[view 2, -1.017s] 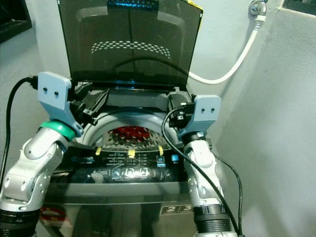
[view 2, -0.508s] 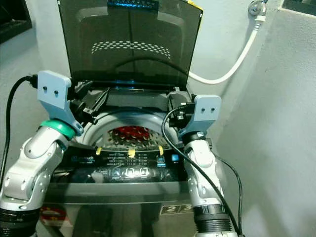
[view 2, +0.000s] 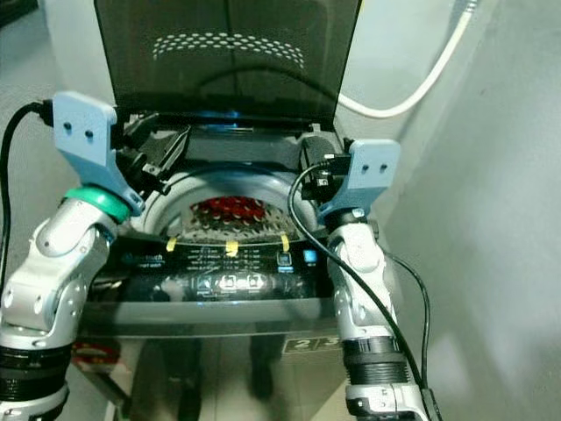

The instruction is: Clothes washing

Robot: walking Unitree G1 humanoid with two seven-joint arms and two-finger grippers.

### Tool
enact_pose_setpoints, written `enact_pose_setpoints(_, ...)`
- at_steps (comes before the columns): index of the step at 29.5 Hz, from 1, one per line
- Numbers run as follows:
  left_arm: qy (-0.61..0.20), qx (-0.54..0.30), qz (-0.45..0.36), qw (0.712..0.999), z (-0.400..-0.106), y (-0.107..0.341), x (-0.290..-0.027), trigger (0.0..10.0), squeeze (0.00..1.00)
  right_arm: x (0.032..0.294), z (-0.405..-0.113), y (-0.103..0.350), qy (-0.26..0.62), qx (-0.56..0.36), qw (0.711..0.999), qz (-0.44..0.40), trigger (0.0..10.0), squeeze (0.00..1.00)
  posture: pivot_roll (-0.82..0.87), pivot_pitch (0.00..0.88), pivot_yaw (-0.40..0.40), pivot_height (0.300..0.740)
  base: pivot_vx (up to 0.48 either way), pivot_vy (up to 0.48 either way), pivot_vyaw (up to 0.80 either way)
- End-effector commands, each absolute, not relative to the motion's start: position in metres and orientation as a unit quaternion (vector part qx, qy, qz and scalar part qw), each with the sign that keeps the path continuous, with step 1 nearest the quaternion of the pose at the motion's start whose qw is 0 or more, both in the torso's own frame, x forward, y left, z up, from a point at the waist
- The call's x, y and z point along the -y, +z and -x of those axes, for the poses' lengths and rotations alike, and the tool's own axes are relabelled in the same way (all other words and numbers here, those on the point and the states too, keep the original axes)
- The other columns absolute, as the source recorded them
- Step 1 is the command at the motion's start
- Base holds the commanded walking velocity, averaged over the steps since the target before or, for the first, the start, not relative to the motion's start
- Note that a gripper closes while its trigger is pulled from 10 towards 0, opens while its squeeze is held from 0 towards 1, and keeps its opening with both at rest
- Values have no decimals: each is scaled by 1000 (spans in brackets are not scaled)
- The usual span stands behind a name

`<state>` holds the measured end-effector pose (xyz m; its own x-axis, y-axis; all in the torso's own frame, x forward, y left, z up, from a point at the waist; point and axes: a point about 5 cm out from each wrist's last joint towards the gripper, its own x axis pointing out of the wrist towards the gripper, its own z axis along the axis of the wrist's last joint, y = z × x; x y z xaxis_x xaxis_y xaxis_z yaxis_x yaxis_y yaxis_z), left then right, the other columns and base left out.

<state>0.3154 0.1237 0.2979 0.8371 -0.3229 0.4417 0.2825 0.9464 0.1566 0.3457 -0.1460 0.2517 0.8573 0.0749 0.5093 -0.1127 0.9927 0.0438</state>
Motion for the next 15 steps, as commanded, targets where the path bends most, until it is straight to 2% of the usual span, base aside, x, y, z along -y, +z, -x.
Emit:
enact_pose_setpoints(1, -160, 234, -45, 958, -314, 297, -124, 10000, 0, 147, -346, 251, 45, 263, 963, -39, 10000, 0, 97, 6, 22, 740, 0, 0, 0)
enact_pose_setpoints(15, -161, 234, -46, 958, -316, 298, -124, 10000, 0, 147, -346, 250, 43, 262, 963, -40, 10000, 0, 98, 4, 25, 740, 0, 0, 0)
